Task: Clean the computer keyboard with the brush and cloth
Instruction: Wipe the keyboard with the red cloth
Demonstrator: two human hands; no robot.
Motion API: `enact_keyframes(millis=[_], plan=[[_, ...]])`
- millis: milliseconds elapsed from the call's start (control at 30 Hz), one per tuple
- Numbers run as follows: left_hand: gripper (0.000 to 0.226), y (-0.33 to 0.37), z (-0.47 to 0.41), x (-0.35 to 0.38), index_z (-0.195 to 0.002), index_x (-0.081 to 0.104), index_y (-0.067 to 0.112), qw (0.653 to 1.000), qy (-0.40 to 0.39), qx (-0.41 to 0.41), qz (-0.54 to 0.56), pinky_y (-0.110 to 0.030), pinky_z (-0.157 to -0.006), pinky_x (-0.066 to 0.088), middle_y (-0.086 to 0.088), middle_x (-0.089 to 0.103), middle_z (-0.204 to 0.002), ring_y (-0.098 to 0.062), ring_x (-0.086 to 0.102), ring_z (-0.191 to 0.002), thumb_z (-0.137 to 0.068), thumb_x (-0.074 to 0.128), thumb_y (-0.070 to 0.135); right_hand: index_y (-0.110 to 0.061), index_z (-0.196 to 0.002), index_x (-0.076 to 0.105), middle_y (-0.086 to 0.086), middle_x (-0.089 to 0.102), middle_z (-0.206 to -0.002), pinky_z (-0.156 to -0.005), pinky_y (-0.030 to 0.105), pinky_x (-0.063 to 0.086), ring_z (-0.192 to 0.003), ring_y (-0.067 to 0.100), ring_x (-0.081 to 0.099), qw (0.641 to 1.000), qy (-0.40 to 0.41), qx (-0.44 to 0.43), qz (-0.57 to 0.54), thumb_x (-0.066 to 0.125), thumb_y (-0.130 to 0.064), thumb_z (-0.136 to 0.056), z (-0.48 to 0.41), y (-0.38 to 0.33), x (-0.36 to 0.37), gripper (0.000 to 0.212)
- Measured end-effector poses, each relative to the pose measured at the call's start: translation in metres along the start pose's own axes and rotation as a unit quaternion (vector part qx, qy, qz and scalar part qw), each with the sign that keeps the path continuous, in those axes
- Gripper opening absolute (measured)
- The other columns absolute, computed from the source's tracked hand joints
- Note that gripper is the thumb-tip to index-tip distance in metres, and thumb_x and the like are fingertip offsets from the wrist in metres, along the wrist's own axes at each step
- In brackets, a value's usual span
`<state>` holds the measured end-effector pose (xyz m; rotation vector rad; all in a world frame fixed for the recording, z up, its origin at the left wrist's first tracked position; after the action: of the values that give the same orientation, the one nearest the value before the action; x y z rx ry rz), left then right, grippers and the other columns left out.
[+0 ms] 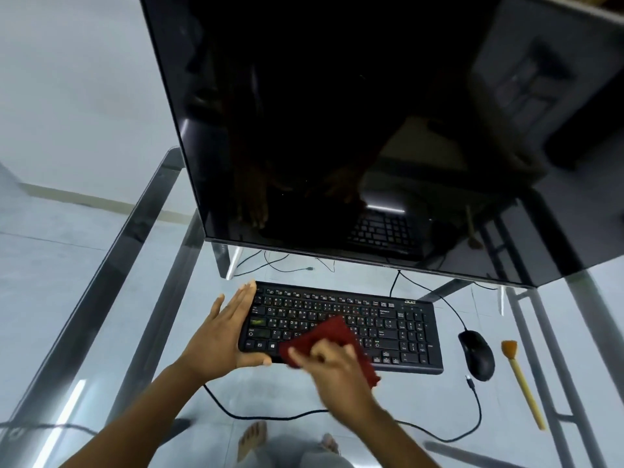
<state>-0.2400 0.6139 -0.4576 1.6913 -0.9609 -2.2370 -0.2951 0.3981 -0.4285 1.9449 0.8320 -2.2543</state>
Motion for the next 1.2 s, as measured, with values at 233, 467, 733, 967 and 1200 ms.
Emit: enact_keyframes(millis=[233, 467, 733, 967, 1200], plan=[[0.13, 0.003, 0.0, -0.002, -0.149, -0.019, 0.032, 1.0, 0.003, 0.011, 0.023, -0.02, -0.114, -0.016, 0.019, -0.013, -0.157, 0.003, -0.011, -0.144, -0.061, 0.065, 0.08, -0.037, -0.121, 0.064, -0.008, 0.049, -0.083, -0.061, 0.026, 0.041, -0.071, 0.013, 0.054, 0.998, -0.009, 0.021, 0.05, 0.085, 0.002, -0.052, 0.03, 0.062, -0.023, 0.082], [0.132, 0.001, -0.001, -0.001, -0.152, -0.014, 0.026, 1.0, -0.002, 0.012, 0.015, -0.027, -0.118, -0.006, 0.015, -0.011, -0.159, 0.0, -0.01, -0.145, -0.061, 0.067, 0.078, -0.037, -0.116, 0.067, -0.008, 0.054, -0.082, -0.063, 0.025, 0.038, -0.069, 0.01, 0.051, 0.999, 0.0, -0.033, 0.021, 0.084, -0.009, -0.059, -0.012, -0.007, -0.002, 0.066], [0.132, 0.001, -0.001, -0.001, -0.151, -0.016, 0.023, 1.0, -0.002, 0.016, 0.002, -0.028, -0.119, -0.005, 0.012, -0.013, -0.16, -0.004, -0.01, -0.146, -0.063, 0.065, 0.078, -0.035, -0.116, 0.068, -0.012, 0.052, -0.087, -0.063, 0.023, 0.048, -0.069, 0.004, 0.048, 0.996, 0.055, 0.065, -0.018, 0.077, 0.0, -0.069, 0.04, 0.05, -0.028, 0.059], [0.131, 0.0, -0.001, -0.001, -0.15, -0.019, 0.025, 1.0, -0.003, 0.02, 0.0, -0.023, -0.115, -0.012, 0.014, -0.015, -0.159, -0.002, -0.012, -0.146, -0.063, 0.061, 0.082, -0.031, -0.113, 0.071, -0.008, 0.055, -0.082, -0.061, 0.025, 0.045, -0.067, 0.011, 0.053, 0.998, 0.053, 0.002, -0.012, 0.083, -0.007, -0.067, -0.012, -0.002, -0.004, 0.053], [0.13, -0.001, 0.0, 0.0, -0.15, -0.018, 0.028, 0.999, 0.008, 0.023, 0.026, -0.026, -0.118, -0.01, 0.013, -0.009, -0.16, 0.0, -0.01, -0.146, -0.064, 0.064, 0.08, -0.03, -0.118, 0.068, -0.013, 0.059, -0.086, -0.061, 0.03, 0.051, -0.066, 0.009, 0.049, 0.989, 0.108, 0.091, -0.052, 0.076, -0.006, -0.074, -0.026, -0.009, -0.002, 0.05]])
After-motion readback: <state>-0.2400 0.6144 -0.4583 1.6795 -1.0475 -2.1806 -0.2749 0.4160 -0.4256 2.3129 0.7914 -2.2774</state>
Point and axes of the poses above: each hand's wrist, its own z-axis away from the middle knuckle, its own x-axis out of the palm, y = z × x, the point moved 4 cm from there along -z, towards the middle knuckle
